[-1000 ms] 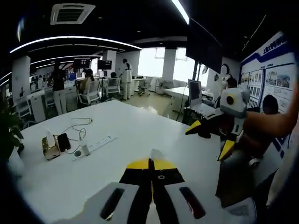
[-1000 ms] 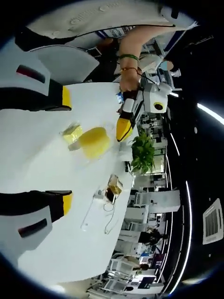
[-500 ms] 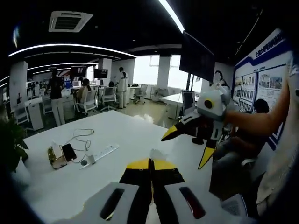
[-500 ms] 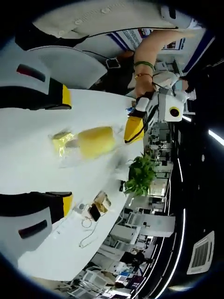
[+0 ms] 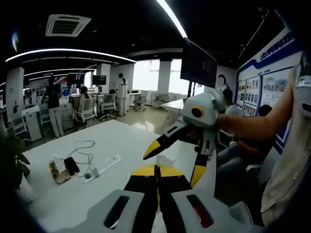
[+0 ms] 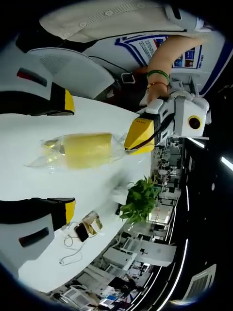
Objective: Compare the silicone blocks by pressing each to a similar depth, holding the contact briefly, and releasing to observe deformation and rebound differences across the visible hardness samples.
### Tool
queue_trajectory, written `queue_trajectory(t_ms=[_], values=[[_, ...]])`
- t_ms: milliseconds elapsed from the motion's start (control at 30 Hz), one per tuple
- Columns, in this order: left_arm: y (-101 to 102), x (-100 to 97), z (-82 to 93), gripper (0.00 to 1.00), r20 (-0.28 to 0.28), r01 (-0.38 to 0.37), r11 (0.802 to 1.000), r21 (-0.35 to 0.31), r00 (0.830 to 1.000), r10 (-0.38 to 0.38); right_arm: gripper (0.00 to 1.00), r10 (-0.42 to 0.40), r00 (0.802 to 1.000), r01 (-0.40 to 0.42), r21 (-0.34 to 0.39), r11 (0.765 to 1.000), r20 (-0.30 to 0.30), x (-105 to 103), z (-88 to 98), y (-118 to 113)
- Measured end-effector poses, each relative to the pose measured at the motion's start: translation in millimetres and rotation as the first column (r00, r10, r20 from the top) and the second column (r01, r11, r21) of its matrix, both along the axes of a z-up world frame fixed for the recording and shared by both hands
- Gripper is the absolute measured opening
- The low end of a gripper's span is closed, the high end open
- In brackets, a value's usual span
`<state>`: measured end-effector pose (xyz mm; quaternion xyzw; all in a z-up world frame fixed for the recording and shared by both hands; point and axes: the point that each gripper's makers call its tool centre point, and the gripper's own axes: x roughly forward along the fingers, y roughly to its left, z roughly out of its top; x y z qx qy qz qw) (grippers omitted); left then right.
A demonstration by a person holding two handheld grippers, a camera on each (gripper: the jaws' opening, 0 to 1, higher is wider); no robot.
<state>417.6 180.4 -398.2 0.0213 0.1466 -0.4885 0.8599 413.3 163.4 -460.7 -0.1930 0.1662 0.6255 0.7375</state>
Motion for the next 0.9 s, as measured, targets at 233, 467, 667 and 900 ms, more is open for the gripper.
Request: queue_trajectory(t_ms=[233, 467, 667, 900], values=[[-8, 4.0, 3.8, 0.00, 0.005, 0.024, 1.000, 0.012, 1.000, -0.024, 0.63, 0.047, 0.999, -0.048, -0.020, 0.999, -0.017, -2, -5.9, 15], [-20, 6.5, 6.9, 0.00, 0.009, 0.041, 0.999, 0.004, 0.999, -0.041, 0.62, 0.075, 0.997, -0.076, -0.037, 0.996, -0.029, -2, -10.2, 26], [-29, 1.8, 11.1, 0.00, 0.010, 0.073, 0.997, -0.006, 0.997, -0.073, 0.56, 0.085, 0.995, -0.088, -0.054, 0.995, -0.053, -2, -15.9, 25], [-37, -2.2, 17.2, 0.00, 0.015, 0.095, 0.995, -0.021, 0.995, -0.095, 0.36, 0.097, 0.992, -0.103, -0.074, 0.992, -0.077, -3, -20.1, 23]])
